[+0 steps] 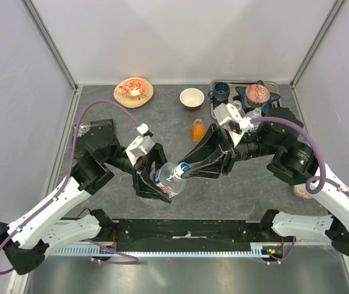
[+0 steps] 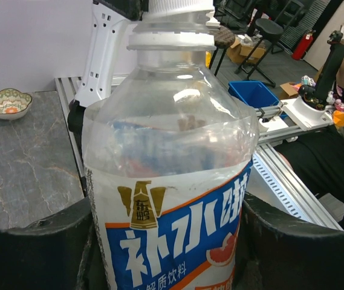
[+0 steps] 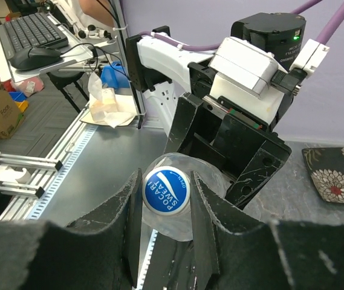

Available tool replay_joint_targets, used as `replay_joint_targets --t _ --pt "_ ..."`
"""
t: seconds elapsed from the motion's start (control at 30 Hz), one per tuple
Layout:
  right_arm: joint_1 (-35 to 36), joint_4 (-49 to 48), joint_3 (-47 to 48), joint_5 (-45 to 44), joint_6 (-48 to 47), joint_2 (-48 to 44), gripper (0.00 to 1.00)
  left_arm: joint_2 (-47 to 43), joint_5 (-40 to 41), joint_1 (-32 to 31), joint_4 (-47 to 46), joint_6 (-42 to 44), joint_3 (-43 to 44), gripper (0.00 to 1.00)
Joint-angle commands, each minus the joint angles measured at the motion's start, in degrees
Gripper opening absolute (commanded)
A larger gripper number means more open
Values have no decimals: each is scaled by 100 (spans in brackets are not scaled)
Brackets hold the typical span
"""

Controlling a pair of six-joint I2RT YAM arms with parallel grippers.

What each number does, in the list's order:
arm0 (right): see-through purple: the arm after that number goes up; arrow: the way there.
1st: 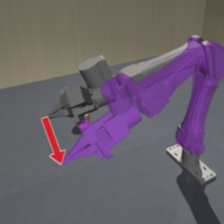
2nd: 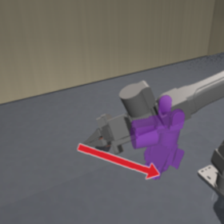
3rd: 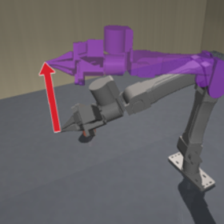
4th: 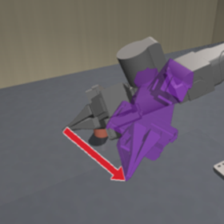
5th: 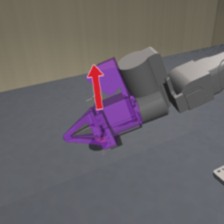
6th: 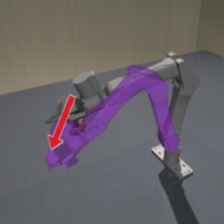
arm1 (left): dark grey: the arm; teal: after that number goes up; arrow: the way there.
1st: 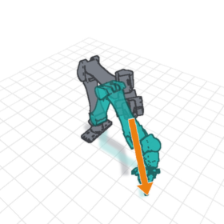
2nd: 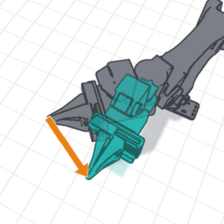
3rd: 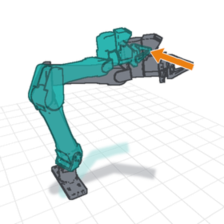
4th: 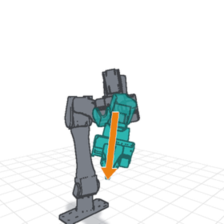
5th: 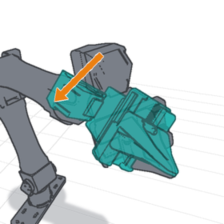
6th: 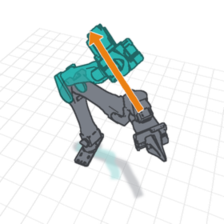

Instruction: Unscrew the bottle caps

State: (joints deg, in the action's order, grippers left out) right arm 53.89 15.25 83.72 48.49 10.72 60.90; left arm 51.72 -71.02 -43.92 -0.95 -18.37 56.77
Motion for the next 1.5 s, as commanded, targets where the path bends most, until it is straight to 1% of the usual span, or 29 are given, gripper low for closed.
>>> replay_joint_targets --t 0.0,0.13,0.3,0.33,0.37,0.4,0.43,0.47,0.5,0.53,0.57,0.6,0.63,0.67,0.7,0.73,0.77,0.8,0.83,0.97,1.0,1.07,1.1,1.2,1.3,1.47 --pt "34 -66 337 830 115 -404 0 -66 -307 217 -441 -255 0 52" --pt "34 5 627 241 -17 -535 0 -118 -315 270 -100 -35 -8 52" --pt "34 180 847 -497 -122 -509 0 -259 -237 270 60 175 -79 52" --pt "34 207 821 -1090 -123 -492 0 -285 -193 270 199 228 -87 52" --pt "34 233 769 -1435 -132 -501 0 -321 -123 270 392 290 -87 52" --pt "34 364 716 -1926 -201 -501 0 -417 156 270 516 464 -87 52" --pt "43 452 550 -2784 -228 -518 0 -487 368 270 639 579 -87 52" --pt "34 497 418 -3297 -254 -536 0 -584 648 270 945 798 -105 52" --pt "34 567 260 -3781 -246 -579 0 -680 1373 270 1061 887 -122 52" --pt "34 611 -81 -4812 -124 -580 0 -968 1816 270 1184 966 -149 52" --pt "34 663 -250 -5292 -27 -588 0 -1128 2255 270 1237 1054 -280 52" --pt "34 716 -443 -5602 35 -580 0 -1330 3165 270 1264 1081 -359 52" --pt "34 734 -854 -5866 157 -562 0 -1688 3617 270 1273 1099 -438 52" --pt "34 752 -1032 -6069 228 -519 0 -1892 4022 270 1282 1151 -596 52" --pt "34 743 -1216 -6123 316 -405 0 -2051 4670 270 1334 1186 -658 51" --pt "34 700 -1575 -6097 465 -326 0 -2331 4911 270 1369 1230 -763 51" --pt "34 577 -1752 -5993 570 -238 0 -2429 5114 270 1430 1283 -782 52" --pt "34 472 -1937 -5965 737 -37 0 -2491 5525 270 1562 1301 -808 52" --pt "34 357 -2278 -5904 825 70 0 -2561 5712 270 1641 1301 -826 52" --pt "34 -476 -2984 -5798 1282 737 0 -2956 6476 270 1818 1319 -931 52" --pt "25 -583 -3124 -5746 1327 1069 0 -3027 6583 270 1818 1310 -966 52" --pt "34 -802 -3204 -5754 1415 1431 0 -3203 6802 270 1818 1319 -1072 53" --pt "34 -839 -3196 -5728 1485 1798 0 -3334 6856 270 1826 1319 -1107 53" --pt "34 -1050 -3169 -5649 1573 2432 0 -3528 7005 270 1949 1248 -1195 53" --pt "34 -1155 -3073 -5719 1608 2960 0 -3669 7076 279 2037 1196 -1274 53" --pt "34 -1208 -2853 -5859 1652 3568 0 -3854 7085 270 2143 1169 -1336 53"
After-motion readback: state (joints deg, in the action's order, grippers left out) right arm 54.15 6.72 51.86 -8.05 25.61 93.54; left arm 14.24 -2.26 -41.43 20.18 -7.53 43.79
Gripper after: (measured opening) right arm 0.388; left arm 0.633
